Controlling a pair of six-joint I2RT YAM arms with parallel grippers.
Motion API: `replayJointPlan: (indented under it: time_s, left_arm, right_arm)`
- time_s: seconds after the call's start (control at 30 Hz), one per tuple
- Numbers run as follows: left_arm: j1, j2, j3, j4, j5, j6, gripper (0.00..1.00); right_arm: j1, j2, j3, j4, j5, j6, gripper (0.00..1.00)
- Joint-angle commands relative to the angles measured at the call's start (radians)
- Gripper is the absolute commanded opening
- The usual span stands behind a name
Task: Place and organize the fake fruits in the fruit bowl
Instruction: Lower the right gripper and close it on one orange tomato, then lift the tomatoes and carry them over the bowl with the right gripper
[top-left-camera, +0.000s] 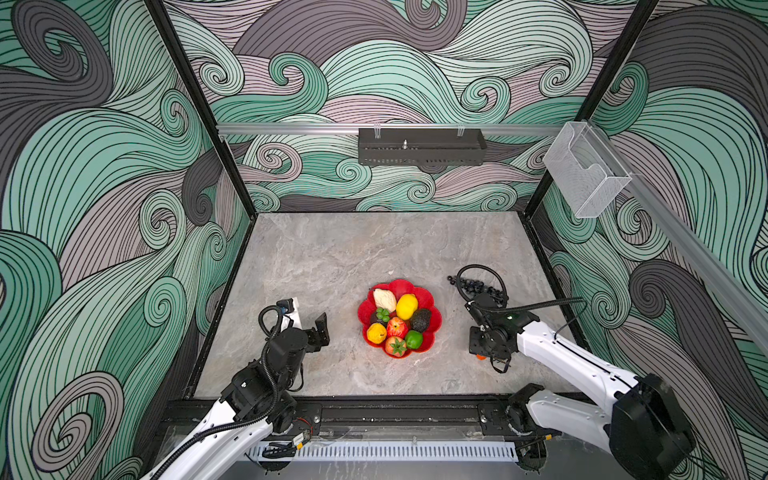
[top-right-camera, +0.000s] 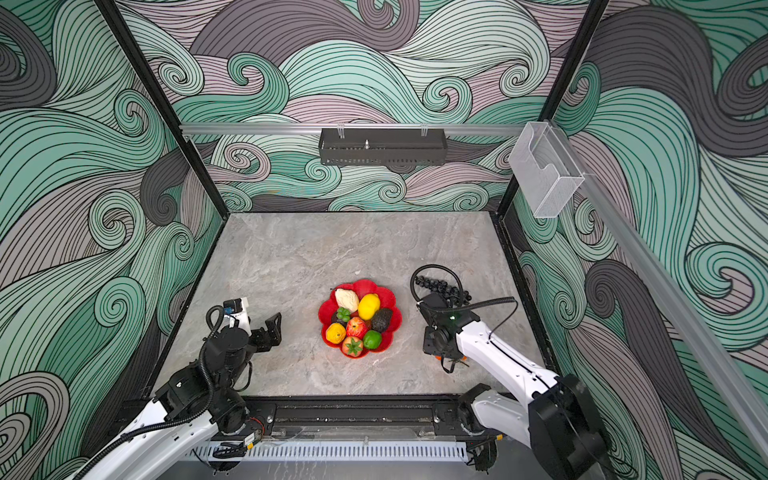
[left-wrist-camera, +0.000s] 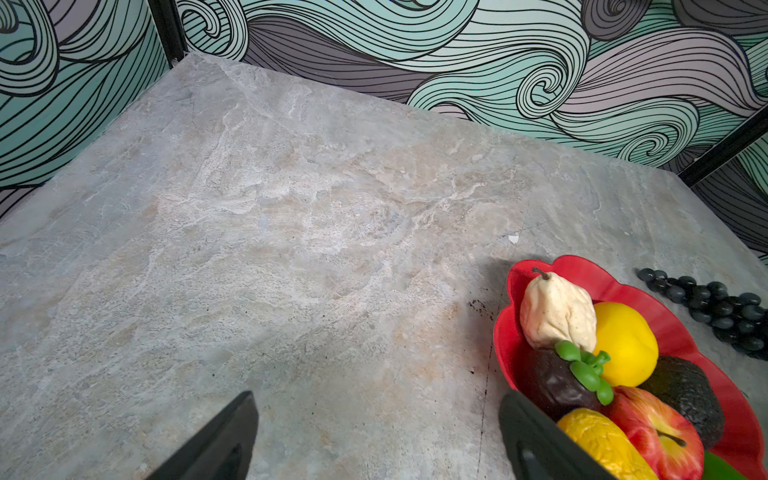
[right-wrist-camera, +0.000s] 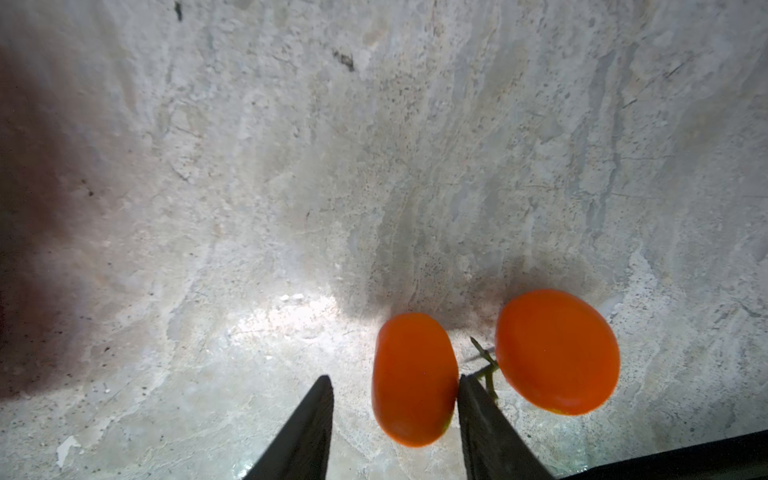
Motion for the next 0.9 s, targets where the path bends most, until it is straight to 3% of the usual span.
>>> replayJointPlan:
  time_s: [0.0,0.17,0.47,0.87]
  left_arm:
    - [0.006,0.005,0.004,0.009,-0.009,0.007,0.92]
    - [0.007,0.008,0.004,0.011,-0.006,0.007,0.92]
    - [0.007,0.011,0.004,0.012,-0.007,0.007,0.93]
    - [0.007,0.039,0.007,0.024,-0.002,0.010,0.92]
  right_arm:
    - [-0.006,0.018,-0.012,0.012,0.011,0.001,0.50]
    - [-0.007,0.029,-0.013,0.016,0.007,-0.004,0.47]
    - [-0.003,0.028,0.004,0.014,-0.014,-0.040,0.31]
    - [0.063,-0.028,0.111,-0.052,0.039,-0.083,0.26]
